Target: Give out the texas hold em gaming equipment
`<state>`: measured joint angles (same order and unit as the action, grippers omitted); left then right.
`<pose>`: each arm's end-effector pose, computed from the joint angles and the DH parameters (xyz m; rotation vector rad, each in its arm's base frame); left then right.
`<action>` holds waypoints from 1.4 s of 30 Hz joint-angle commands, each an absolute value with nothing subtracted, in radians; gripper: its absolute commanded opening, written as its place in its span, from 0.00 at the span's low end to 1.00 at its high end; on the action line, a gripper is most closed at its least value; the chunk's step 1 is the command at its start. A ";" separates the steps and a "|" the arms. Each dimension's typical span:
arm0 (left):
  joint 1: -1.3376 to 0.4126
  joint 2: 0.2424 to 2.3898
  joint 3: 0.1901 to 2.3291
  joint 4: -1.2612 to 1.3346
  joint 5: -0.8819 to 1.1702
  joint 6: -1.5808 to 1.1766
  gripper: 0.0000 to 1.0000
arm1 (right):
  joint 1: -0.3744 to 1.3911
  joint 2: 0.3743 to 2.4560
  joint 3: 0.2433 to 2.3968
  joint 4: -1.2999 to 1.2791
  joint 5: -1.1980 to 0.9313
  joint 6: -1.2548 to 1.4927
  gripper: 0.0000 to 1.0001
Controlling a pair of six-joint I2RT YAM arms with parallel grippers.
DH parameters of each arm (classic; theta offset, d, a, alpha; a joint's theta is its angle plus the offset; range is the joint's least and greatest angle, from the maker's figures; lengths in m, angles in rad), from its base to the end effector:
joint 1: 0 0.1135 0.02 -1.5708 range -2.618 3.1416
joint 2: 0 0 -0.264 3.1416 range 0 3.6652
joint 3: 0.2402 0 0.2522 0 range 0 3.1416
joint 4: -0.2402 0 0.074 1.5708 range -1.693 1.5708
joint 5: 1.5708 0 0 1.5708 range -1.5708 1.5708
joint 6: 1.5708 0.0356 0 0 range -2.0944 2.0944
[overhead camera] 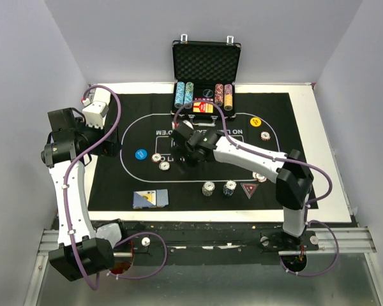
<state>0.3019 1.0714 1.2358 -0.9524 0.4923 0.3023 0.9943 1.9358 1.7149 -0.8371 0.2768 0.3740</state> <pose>0.1957 0.0433 0.3698 0.2334 2.2468 -0.2631 0.2368 0.3464 0.2707 -0.6950 2.4761 0.1484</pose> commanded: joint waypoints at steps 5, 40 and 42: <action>0.308 1.058 1.267 -0.966 0.529 0.299 0.99 | 0.997 1.850 1.421 -0.799 0.259 0.406 1.00; 0.308 1.054 1.241 -0.954 0.497 0.311 0.99 | 0.997 1.781 1.275 -0.753 0.192 0.482 0.61; 0.308 1.051 1.241 -0.956 0.494 0.313 0.99 | 0.997 1.782 1.273 -0.761 0.192 0.486 0.59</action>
<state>0.3019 1.0714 1.2373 -0.9520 0.5041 0.3031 0.9936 1.8072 1.2758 -0.7380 0.2001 0.4713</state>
